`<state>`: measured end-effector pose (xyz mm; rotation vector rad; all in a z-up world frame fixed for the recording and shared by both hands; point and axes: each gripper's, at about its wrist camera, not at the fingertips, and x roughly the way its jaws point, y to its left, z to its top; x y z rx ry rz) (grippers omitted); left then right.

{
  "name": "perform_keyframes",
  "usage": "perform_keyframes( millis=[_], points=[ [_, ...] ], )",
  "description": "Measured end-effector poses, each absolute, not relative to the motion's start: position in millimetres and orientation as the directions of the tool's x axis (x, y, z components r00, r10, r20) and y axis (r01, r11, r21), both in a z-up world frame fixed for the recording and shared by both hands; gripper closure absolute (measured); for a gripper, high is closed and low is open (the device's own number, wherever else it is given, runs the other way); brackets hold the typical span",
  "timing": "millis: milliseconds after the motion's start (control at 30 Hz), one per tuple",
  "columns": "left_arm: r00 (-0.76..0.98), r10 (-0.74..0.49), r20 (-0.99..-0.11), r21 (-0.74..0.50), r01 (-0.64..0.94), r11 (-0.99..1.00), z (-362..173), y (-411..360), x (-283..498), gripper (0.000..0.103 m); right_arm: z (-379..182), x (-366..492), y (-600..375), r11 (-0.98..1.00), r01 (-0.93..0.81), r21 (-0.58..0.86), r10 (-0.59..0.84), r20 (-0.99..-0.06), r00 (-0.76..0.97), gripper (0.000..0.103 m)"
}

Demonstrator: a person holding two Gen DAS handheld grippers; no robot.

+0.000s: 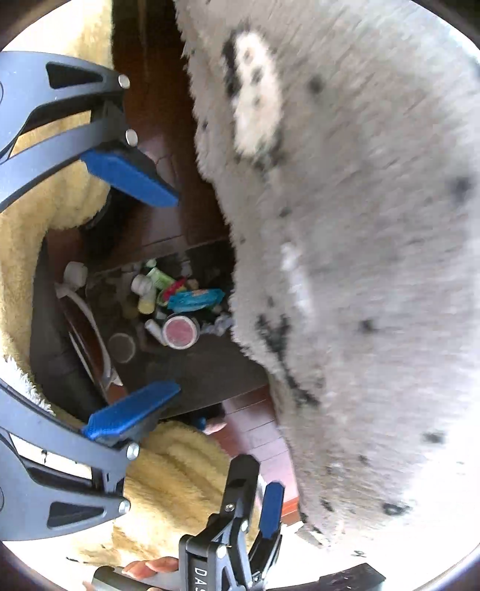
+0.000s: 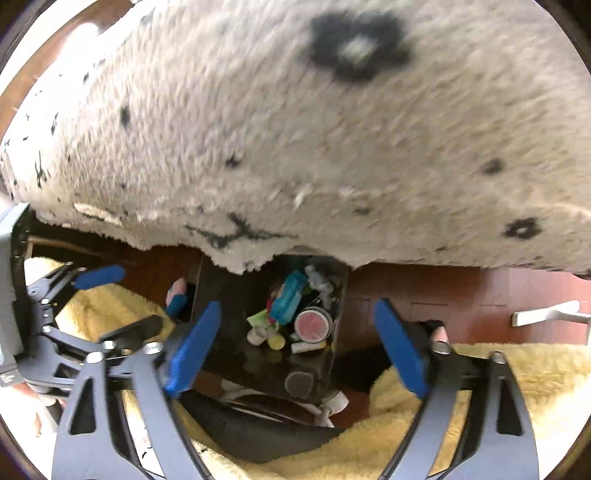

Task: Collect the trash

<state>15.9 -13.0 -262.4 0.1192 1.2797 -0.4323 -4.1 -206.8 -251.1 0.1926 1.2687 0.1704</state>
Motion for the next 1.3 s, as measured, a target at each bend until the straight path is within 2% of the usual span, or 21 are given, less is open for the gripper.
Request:
perform_keyframes(
  millis=[133,267,467,700,833,1000,1300],
  points=[
    [0.323,-0.24,-0.915,-0.109,0.374,0.921,-221.9,-9.0,17.3,0.008,-222.7,-7.3,-219.5,0.983,-0.008,0.185,0.175,-0.912,0.372,0.004],
    [0.469,-0.227,-0.853,-0.045,0.367,0.929,-168.2,-4.9,15.0,0.008,-177.5,-14.7,-225.9,0.996,-0.002,0.092,0.08,-0.859,0.506,0.004],
    [0.655,-0.229,-0.72,-0.001,0.328,0.945,-86.1,-2.0,7.7,0.008,-92.2,-32.7,-237.8,0.999,0.037,0.018,-0.014,-0.707,0.707,0.004],
    [0.809,-0.233,-0.54,0.033,0.297,0.954,-6.8,4.0,-5.1,0.008,-11.1,-55.6,-247.3,0.998,0.054,0.028,-0.032,-0.515,0.857,0.004],
    [0.856,-0.24,-0.458,0.049,0.294,0.955,25.0,0.4,-11.4,0.008,28.5,-68.7,-246.9,0.997,0.073,0.022,-0.058,-0.409,0.911,0.004],
    [0.896,-0.249,-0.368,0.057,0.289,0.956,63.1,-0.3,-20.3,0.008,61.8,-81.0,-247.7,0.996,0.084,0.021,-0.073,-0.318,0.945,0.004],
    [0.931,-0.24,-0.274,0.043,0.261,0.964,91.0,4.6,-39.4,0.008,81.7,-101.1,-242.4,0.991,0.131,0.033,-0.119,-0.241,0.963,0.004]
  ],
)
